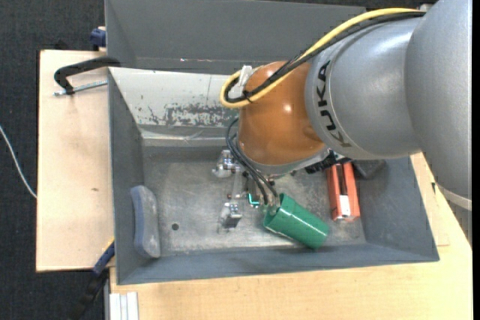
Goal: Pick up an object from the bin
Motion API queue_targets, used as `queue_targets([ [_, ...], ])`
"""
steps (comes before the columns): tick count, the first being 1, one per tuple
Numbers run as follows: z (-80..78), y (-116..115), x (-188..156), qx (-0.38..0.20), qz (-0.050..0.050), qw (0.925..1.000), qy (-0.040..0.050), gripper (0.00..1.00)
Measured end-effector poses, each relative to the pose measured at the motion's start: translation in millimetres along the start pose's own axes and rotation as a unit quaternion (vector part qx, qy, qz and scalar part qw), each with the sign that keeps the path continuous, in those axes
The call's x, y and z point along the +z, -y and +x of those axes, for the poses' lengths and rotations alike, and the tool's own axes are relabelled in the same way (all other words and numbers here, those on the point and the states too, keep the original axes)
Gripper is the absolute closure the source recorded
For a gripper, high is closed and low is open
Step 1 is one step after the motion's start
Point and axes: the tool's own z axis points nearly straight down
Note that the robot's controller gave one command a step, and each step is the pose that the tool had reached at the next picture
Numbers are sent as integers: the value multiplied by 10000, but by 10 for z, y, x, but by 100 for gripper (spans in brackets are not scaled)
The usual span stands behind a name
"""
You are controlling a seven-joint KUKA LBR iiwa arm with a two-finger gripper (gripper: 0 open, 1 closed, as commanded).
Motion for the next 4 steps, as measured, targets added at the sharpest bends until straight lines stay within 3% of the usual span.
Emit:
queue_targets([
  [1, -21, 4, -36, 7, -6, 10000, 37, 0],
  [2, -228, 746, 466, -389, -1, 9992, 36, 100],
  [3, -229, 744, 466, -390, -4, 9992, 36, 0],
  [4, -229, 744, 466, -390, -5, 9992, 36, 0],
])
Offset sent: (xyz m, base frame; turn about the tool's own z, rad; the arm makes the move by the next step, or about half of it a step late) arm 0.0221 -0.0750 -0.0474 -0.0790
